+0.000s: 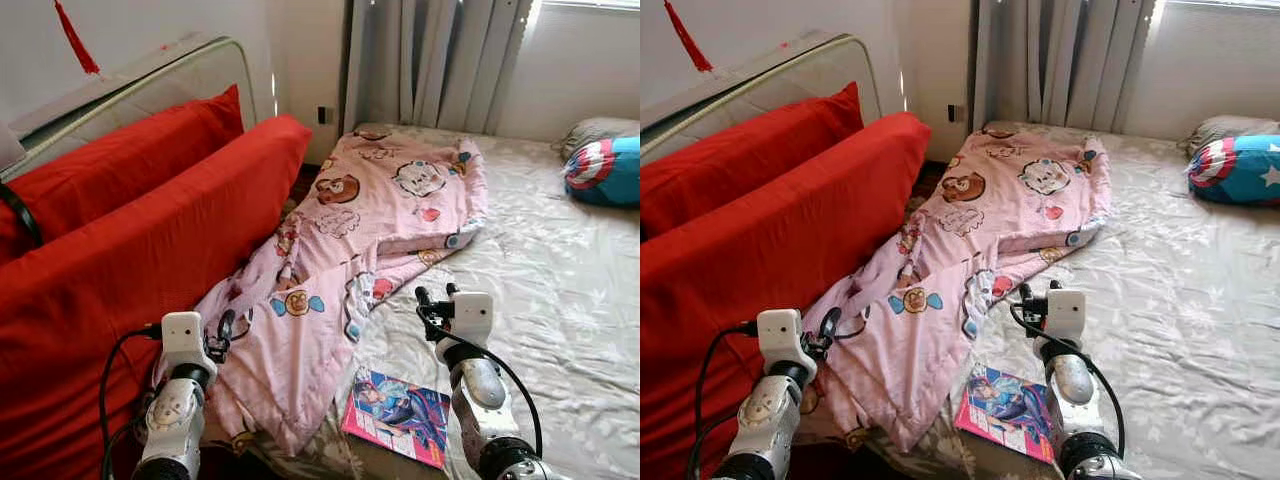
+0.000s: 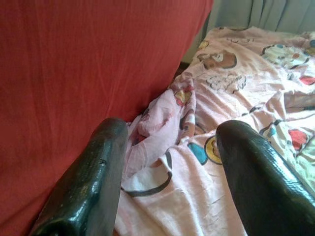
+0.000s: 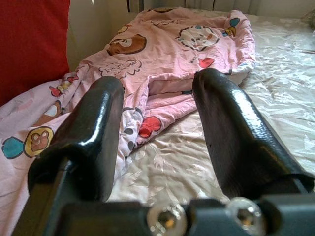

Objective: Clean up the room

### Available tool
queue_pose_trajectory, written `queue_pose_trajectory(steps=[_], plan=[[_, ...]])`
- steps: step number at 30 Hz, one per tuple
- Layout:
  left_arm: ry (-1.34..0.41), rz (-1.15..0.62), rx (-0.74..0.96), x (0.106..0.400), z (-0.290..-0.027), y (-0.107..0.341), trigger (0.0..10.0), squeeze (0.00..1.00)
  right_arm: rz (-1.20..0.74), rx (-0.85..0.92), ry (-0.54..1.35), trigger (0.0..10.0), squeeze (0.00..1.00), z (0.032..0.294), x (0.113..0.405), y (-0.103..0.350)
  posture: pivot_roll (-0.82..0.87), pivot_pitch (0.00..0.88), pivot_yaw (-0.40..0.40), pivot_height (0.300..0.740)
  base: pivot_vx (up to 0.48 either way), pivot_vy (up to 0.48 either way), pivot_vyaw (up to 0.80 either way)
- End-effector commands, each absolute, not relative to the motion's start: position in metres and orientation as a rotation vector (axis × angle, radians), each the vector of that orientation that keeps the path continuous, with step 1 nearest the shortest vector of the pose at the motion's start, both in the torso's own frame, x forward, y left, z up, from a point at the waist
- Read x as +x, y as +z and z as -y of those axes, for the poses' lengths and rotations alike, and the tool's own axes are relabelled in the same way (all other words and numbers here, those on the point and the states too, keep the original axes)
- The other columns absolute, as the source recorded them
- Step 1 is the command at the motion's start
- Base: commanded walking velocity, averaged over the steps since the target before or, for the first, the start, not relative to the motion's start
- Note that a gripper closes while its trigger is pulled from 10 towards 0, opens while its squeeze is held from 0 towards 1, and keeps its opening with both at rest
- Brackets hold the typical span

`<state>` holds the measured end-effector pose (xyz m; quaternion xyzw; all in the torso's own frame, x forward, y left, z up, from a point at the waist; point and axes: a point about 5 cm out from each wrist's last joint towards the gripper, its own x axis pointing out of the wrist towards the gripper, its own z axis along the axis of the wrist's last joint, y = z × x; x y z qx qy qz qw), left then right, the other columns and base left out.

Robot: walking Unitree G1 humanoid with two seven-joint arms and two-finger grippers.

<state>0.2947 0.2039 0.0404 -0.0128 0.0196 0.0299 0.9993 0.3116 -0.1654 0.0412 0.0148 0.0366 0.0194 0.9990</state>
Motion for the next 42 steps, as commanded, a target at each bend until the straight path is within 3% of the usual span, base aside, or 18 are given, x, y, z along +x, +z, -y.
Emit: queue_pose_trajectory(steps=[1,26,42], plan=[[0.058,-0.034,-0.028,0.2972,-0.2046,0.0433,10.0,0.00,-0.068,0.032,0.046,10.0,0.00,0.1617,0.3133,0.0430,-0.08,0.000,0.032,0.695,0.000,0.000,0.00],[0.050,-0.041,-0.031,0.3020,-0.2040,0.0465,10.0,0.00,-0.131,0.027,0.056,10.0,0.00,0.1578,0.3165,0.0395,-0.08,0.024,0.040,0.650,0.000,0.000,0.00],[0.038,-0.049,-0.035,0.3022,-0.2013,0.0455,10.0,0.00,-0.126,0.043,0.067,10.0,0.00,0.1565,0.3160,0.0393,-0.08,0.032,0.042,0.650,0.000,0.000,0.00]])
